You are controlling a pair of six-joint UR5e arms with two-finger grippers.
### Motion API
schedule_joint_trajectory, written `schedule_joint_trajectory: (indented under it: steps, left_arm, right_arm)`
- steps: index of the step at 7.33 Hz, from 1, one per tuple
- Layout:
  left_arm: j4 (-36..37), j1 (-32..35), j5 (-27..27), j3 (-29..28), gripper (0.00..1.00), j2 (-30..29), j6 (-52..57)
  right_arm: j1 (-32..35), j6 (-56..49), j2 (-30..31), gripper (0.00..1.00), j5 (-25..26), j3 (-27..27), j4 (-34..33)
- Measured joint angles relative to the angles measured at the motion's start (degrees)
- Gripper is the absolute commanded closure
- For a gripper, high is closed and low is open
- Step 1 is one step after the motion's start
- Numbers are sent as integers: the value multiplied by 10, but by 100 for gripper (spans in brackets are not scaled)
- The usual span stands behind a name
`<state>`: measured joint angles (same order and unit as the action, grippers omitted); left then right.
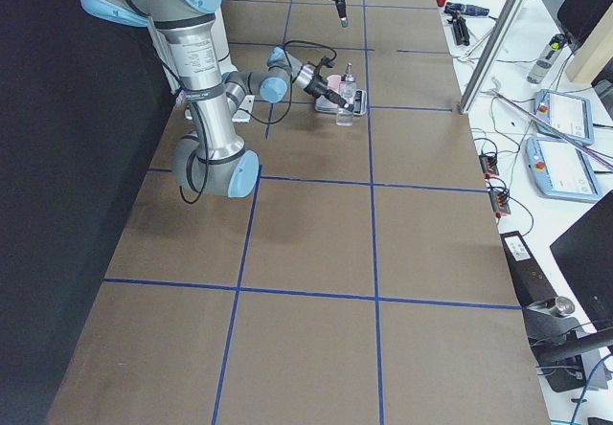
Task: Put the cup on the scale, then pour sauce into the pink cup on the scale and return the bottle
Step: 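Carry the bottle with the right gripper toward the pink cup, then tilt the bottle spout over the pink cup with the right gripper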
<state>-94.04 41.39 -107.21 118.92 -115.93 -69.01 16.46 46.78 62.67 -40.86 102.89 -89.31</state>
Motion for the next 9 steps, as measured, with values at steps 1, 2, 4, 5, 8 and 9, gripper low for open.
schedule_joint_trajectory:
  steps: [1, 2, 4, 5, 8, 9]
  left_arm:
    - [0, 0, 0, 1, 44, 5, 0]
    - [-1, 0, 1, 1, 43, 9, 0]
    - [-1, -1, 1, -1, 43, 12, 0]
    - [-1, -1, 0, -2, 43, 12, 0]
    - [-2, -3, -2, -3, 43, 13, 0]
    - [-2, -3, -2, -3, 43, 13, 0]
  right_arm:
    - [1, -27, -6, 100, -2, 0, -18]
    - [1, -43, -8, 100, 0, -2, -24]
    - [-2, -72, -10, 100, 21, -11, -28]
    - [-3, -113, -13, 100, 33, -14, -38]
    - [-6, -204, -24, 100, 56, -22, -84]
    - [-7, -231, -26, 100, 72, -29, -86]
